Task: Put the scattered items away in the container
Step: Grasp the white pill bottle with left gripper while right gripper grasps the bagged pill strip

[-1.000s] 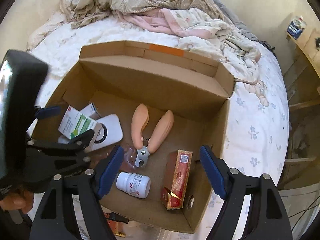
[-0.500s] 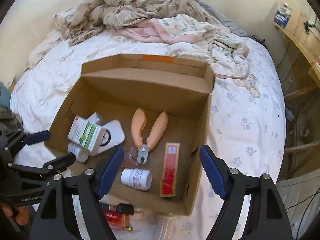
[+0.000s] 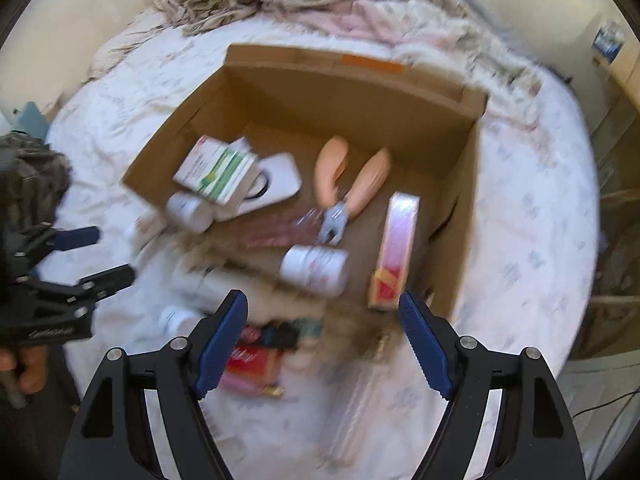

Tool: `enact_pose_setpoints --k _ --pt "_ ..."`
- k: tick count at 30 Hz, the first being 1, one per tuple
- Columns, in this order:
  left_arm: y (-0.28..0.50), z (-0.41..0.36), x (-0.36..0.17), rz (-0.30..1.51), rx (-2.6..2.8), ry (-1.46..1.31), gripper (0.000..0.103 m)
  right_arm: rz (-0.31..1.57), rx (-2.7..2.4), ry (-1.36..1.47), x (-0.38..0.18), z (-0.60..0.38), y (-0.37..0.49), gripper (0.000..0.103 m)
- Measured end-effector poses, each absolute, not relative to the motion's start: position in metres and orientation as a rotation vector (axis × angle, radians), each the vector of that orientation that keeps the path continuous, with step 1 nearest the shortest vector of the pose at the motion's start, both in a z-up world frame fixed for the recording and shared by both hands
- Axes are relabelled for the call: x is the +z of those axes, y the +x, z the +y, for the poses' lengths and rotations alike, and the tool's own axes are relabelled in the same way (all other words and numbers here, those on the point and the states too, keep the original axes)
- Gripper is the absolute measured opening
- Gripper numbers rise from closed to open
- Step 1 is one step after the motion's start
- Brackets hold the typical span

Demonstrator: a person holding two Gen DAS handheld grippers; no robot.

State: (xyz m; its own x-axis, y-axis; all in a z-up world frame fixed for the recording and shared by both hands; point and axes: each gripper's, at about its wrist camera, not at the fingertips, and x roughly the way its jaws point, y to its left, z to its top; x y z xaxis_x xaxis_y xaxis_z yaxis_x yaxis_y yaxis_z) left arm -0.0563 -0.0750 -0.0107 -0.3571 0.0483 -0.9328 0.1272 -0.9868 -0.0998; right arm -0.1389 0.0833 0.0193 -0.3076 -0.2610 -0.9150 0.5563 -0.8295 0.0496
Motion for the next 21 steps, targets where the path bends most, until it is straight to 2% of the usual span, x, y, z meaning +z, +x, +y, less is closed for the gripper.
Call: enact_pose_setpoints --k 3,5,8,11,13,17,21 --pt "-0.048 -0.094 -0.032 0.422 -2.431 1.804 0.080 0.468 -2.119 1.390 0.017 0.078 -0.122 0.084" --pt "-0.050 -0.098 -0.029 0.496 -2.454 1.793 0.080 0.426 -2.035 1.389 0.015 0.075 -0.112 0.084" --pt "-0.054 -0.095 -0.019 0.444 -2.499 1.740 0.080 0.413 -1.931 1.387 0.010 0.064 -0.094 0.084" --pt "-0.055 -0.092 -0.025 0.404 -2.478 1.767 0.080 0.386 -1.737 1.519 -0.019 0.045 -0.074 0.084" --pt "-0.056 -0.092 -0.028 0.399 -2.462 1.782 0.080 0.440 -1.662 1.571 -0.036 0.035 -0.060 0.084" --pt "-0.055 -0.103 -0.027 0.458 -2.443 1.763 0.080 0.600 -1.621 1.629 -0.067 0.024 -0.047 0.084" --pt "-0.052 -0.130 -0.022 0.512 -2.368 1.659 0.080 0.556 -1.628 1.664 -0.083 0.024 -0.056 0.084"
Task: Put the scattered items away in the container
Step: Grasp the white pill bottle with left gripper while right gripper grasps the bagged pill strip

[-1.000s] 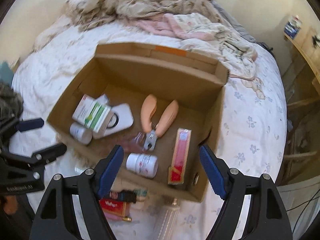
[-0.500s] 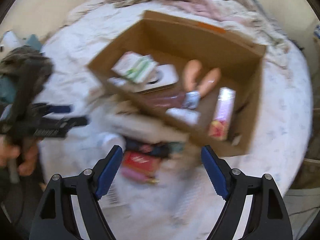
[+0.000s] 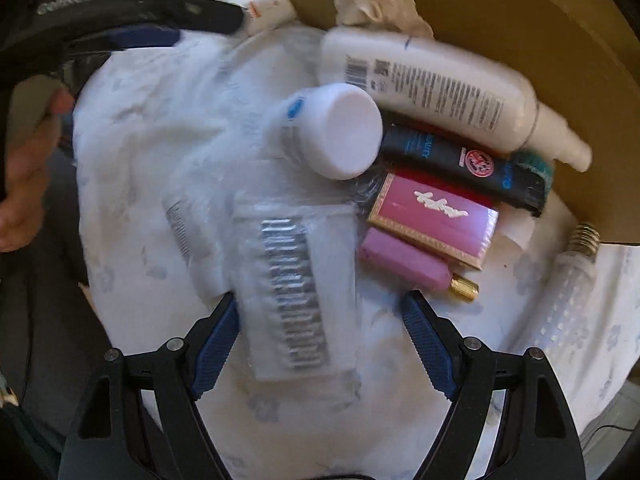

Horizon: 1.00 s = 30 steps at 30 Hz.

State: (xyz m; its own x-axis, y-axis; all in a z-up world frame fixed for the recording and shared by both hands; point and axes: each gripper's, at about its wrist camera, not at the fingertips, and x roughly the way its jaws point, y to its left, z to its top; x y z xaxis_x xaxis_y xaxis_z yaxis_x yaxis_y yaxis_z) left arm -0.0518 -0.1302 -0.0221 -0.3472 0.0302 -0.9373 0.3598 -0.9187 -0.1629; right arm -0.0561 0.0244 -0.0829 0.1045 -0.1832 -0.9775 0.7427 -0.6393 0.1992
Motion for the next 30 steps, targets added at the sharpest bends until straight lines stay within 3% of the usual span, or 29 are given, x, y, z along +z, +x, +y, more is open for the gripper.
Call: enact_pose_setpoints --k 4,5,6,8,14,19,20,21,22,30 --pt "-0.056 -0.157 -0.035 0.666 -2.307 1.627 0.080 0.513 -1.624 1.682 -0.087 0.026 -0.062 0.084" --pt "-0.060 -0.156 -0.039 0.676 -2.304 1.656 0.080 0.519 -1.625 1.680 -0.086 0.027 -0.062 0.079" --pt "-0.063 -0.154 -0.042 0.670 -2.311 1.686 0.080 0.536 -1.623 1.668 -0.084 0.027 -0.061 0.068" --pt "-0.072 -0.146 -0.044 0.566 -2.332 1.722 0.080 0.546 -1.610 1.638 -0.079 0.026 -0.058 0.059" --pt "-0.086 -0.123 -0.063 0.268 -2.327 1.734 0.080 0.525 -1.636 1.603 -0.068 0.035 -0.056 0.058" --pt "-0.085 -0.117 -0.063 0.206 -2.374 1.679 0.079 0.414 -1.670 1.549 -0.048 0.051 -0.064 0.056" --pt "-0.085 -0.116 -0.061 0.206 -2.387 1.667 0.073 0.401 -1.670 1.549 -0.046 0.053 -0.065 0.056" --pt "-0.083 -0.116 -0.059 0.203 -2.399 1.654 0.056 0.369 -1.665 1.555 -0.044 0.057 -0.068 0.055" --pt "-0.082 -0.114 -0.058 0.182 -2.413 1.656 0.048 0.355 -1.664 1.556 -0.043 0.060 -0.070 0.055" --pt "-0.067 -0.115 -0.049 0.198 -2.403 1.643 0.035 0.233 -1.674 1.514 -0.019 0.070 -0.081 0.051"
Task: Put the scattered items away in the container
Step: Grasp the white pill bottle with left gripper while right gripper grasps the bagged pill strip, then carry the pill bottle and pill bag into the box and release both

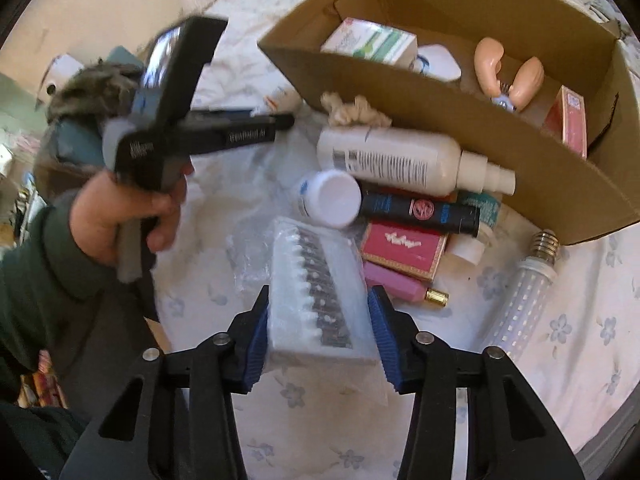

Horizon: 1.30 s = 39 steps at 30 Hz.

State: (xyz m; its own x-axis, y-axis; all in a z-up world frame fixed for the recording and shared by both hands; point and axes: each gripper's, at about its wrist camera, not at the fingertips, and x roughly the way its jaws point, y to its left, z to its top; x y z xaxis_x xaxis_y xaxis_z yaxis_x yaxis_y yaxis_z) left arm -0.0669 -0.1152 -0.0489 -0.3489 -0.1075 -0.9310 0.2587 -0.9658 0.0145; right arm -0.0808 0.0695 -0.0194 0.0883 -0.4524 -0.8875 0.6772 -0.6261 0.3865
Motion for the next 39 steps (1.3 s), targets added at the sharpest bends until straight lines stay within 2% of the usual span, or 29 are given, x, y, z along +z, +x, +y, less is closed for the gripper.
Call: enact_pose_setpoints --k 5,8,13,21,28,31,35,37,39 --pt "-0.058 -0.115 -0.037 0.196 -2.424 1.598 0.032 0.150 -1.668 1.475 0.002 0.083 -0.090 0.050" --pt "-0.051 -0.098 -0.030 0.172 -2.461 1.592 0.032 0.165 -1.699 1.377 0.017 0.086 -0.088 0.046" --pt "-0.062 -0.074 -0.024 0.043 -2.490 1.560 0.032 0.105 -1.795 1.257 0.035 0.081 -0.087 0.045" --pt "-0.059 -0.095 -0.010 0.137 -2.469 1.455 0.032 -0.097 -1.999 1.132 0.060 0.099 -0.110 0.045" --pt "-0.056 -0.135 -0.018 0.399 -2.367 1.412 0.032 -0.391 -2.134 1.197 0.062 0.135 -0.148 0.045" --pt "-0.051 -0.150 0.001 0.542 -2.413 1.291 0.032 -0.507 -2.132 1.192 0.064 0.147 -0.161 0.045" --pt "-0.052 -0.157 0.039 0.519 -2.511 1.105 0.032 -0.630 -2.100 1.182 0.063 0.156 -0.173 0.045" --pt "-0.050 -0.155 0.049 0.494 -2.547 1.063 0.032 -0.619 -2.065 1.233 0.056 0.149 -0.178 0.045" --pt "-0.050 -0.153 0.051 0.484 -2.574 1.047 0.032 -0.497 -1.987 1.327 0.052 0.132 -0.175 0.049"
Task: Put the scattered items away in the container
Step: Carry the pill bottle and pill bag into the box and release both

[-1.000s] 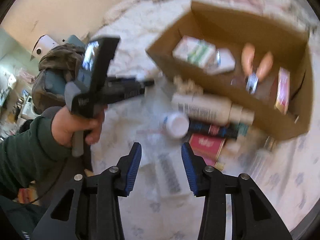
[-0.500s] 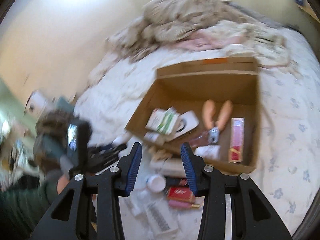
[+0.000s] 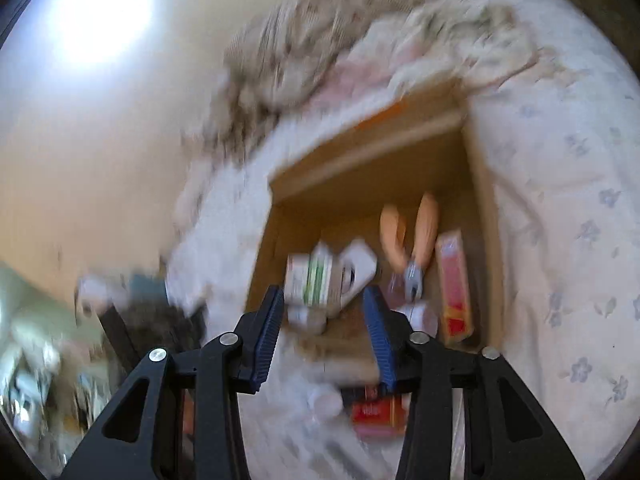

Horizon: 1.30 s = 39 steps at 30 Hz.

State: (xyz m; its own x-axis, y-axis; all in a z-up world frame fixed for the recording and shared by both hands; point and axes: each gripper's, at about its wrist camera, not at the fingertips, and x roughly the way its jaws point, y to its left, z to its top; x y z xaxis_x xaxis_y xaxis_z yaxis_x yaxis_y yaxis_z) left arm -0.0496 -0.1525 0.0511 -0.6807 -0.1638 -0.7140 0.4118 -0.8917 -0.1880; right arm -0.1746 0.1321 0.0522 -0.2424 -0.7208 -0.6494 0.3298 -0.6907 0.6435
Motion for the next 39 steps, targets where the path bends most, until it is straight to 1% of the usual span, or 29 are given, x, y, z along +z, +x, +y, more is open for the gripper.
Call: enact_pose_setpoints --k 1,2,4,6,7,8,10,11,13,15,16,17,18,20,22,23,24,26,29,32,33,35,39 --pt "-0.051 -0.151 0.047 0.489 -2.576 1.067 0.032 -0.435 -1.948 1.370 0.049 0.123 -0.171 0.050" --pt "-0.050 -0.149 0.043 0.512 -2.574 1.083 0.032 -0.363 -1.910 1.411 0.045 0.112 -0.166 0.055" --pt "-0.051 -0.147 0.035 0.551 -2.562 1.119 0.032 -0.182 -1.860 1.451 0.040 0.093 -0.148 0.056" --pt "-0.052 -0.143 0.030 0.560 -2.554 1.142 0.032 0.047 -1.864 1.498 0.030 0.081 -0.132 0.056" --pt "-0.053 -0.141 0.030 0.545 -2.560 1.138 0.032 0.108 -1.873 1.522 0.026 0.081 -0.128 0.056" --pt "-0.053 -0.140 0.031 0.537 -2.567 1.132 0.032 0.143 -1.867 1.551 0.020 0.082 -0.126 0.056" --pt "-0.054 -0.138 0.034 0.533 -2.581 1.114 0.032 0.109 -1.721 1.662 0.000 0.083 -0.119 0.058" --pt "-0.054 -0.138 0.035 0.536 -2.584 1.112 0.032 0.123 -1.654 1.693 -0.009 0.079 -0.113 0.058" --pt "-0.055 -0.137 0.033 0.554 -2.582 1.124 0.032 0.324 -1.586 1.692 -0.028 0.057 -0.086 0.058" --pt "-0.055 -0.137 0.031 0.557 -2.581 1.133 0.032 0.470 -1.539 1.689 -0.048 0.037 -0.064 0.060" --pt "-0.055 -0.136 0.031 0.551 -2.582 1.134 0.032 0.495 -1.509 1.697 -0.056 0.030 -0.058 0.062" --pt "-0.054 -0.136 0.031 0.548 -2.584 1.133 0.032 0.528 -1.490 1.697 -0.062 0.024 -0.052 0.070" --pt "-0.054 -0.136 0.031 0.545 -2.586 1.132 0.032 0.581 -1.508 1.668 -0.068 0.017 -0.047 0.073" --pt "-0.052 -0.134 0.033 0.529 -2.589 1.130 0.032 0.628 -1.530 1.637 -0.074 0.011 -0.043 0.074" --pt "-0.051 -0.133 0.034 0.514 -2.591 1.125 0.032 0.681 -1.569 1.574 -0.073 0.007 -0.039 0.070" --pt "-0.051 -0.133 0.034 0.511 -2.592 1.124 0.032 0.707 -1.583 1.554 -0.072 0.006 -0.037 0.061" --pt "-0.050 -0.133 0.034 0.508 -2.593 1.121 0.032 0.717 -1.591 1.538 -0.069 0.008 -0.036 0.055" --pt "-0.049 -0.132 0.035 0.503 -2.595 1.118 0.032 0.674 -1.582 1.547 -0.065 0.013 -0.039 0.055" --pt "-0.047 -0.131 0.037 0.492 -2.600 1.114 0.032 0.540 -1.528 1.580 -0.052 0.029 -0.045 0.055" --pt "-0.047 -0.131 0.037 0.488 -2.601 1.110 0.032 0.360 -1.543 1.542 -0.022 0.050 -0.057 0.055" --pt "-0.047 -0.131 0.037 0.490 -2.599 1.114 0.032 0.243 -1.558 1.518 -0.007 0.060 -0.066 0.055" --pt "-0.046 -0.133 0.037 0.524 -2.599 1.119 0.032 0.134 -1.619 1.445 0.014 0.073 -0.077 0.055" --pt "-0.045 -0.129 0.049 0.506 -2.621 1.079 0.032 -0.113 -1.782 1.218 0.062 0.104 -0.102 0.055"
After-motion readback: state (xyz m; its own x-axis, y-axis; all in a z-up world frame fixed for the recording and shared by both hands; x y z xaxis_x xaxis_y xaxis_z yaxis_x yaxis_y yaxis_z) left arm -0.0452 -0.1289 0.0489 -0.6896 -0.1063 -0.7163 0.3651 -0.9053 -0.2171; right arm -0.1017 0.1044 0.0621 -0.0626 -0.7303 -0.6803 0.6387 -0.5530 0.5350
